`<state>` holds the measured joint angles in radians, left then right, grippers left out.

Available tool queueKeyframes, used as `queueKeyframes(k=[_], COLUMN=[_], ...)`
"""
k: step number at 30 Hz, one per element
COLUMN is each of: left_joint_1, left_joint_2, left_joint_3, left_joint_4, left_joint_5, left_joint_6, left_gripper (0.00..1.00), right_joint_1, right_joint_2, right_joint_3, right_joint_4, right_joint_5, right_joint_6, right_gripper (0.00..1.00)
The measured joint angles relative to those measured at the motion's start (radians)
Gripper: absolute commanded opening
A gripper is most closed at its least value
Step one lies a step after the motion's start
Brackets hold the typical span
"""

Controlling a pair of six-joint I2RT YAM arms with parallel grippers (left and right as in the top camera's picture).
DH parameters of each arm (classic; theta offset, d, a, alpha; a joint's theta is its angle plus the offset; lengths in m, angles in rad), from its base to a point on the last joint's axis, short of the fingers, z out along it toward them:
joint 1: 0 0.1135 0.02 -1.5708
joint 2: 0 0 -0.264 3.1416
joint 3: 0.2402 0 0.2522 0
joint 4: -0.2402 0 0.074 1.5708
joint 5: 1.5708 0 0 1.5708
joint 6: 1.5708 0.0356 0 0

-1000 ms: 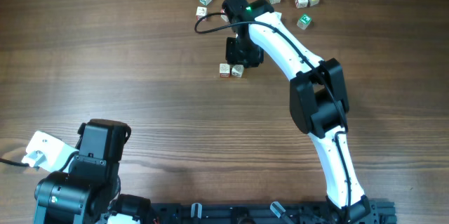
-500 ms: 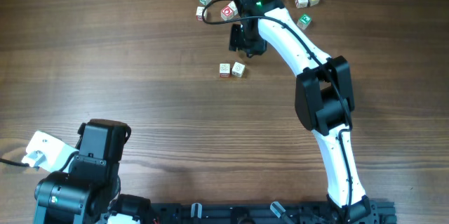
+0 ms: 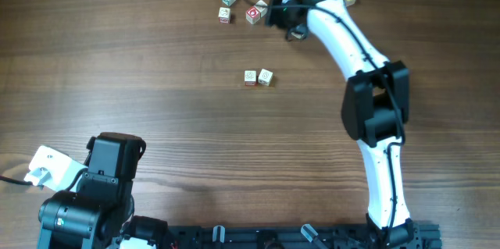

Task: Form a horizontal line
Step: 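Release the 0 block beside the center block and lift the right gripper, then move the right gripper back to the cluster and grasp the blue P block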

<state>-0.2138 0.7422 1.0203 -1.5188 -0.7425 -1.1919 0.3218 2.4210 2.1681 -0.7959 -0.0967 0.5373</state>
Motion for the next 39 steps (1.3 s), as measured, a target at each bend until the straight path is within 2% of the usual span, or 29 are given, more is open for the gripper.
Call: queueKeyframes(k=[8,19,30,34,39], left_joint_1=[0.000,0.000,0.000,0.000,0.000], left_joint_2=[0.000,0.000,0.000,0.000,0.000], left_joint_3=[0.000,0.000,0.000,0.000,0.000], left_joint_4=[0.000,0.000,0.000,0.000,0.000], left_joint_5=[0.000,0.000,0.000,0.000,0.000], left_joint_6=[0.000,0.000,0.000,0.000,0.000], left_gripper=[1.00,1.00,1.00,1.00,1.00], right_joint_1=[-0.090,-0.088,-0.088,-0.088,-0.088], right_joint_2=[-0.003,-0.003,0.042,0.078,0.095], right_joint_3=[0.004,-0.015,-0.019,-0.019,-0.021], right_joint_4=[0.083,0.115,0.122,0.102,0.083], right_joint_5=[0.038,0.178,0.176,0.168,0.164], right_joint_6=[0.034,0.052,0.079,0.083,0.088], right_gripper=[0.58,0.58,0.58,0.56,0.47])
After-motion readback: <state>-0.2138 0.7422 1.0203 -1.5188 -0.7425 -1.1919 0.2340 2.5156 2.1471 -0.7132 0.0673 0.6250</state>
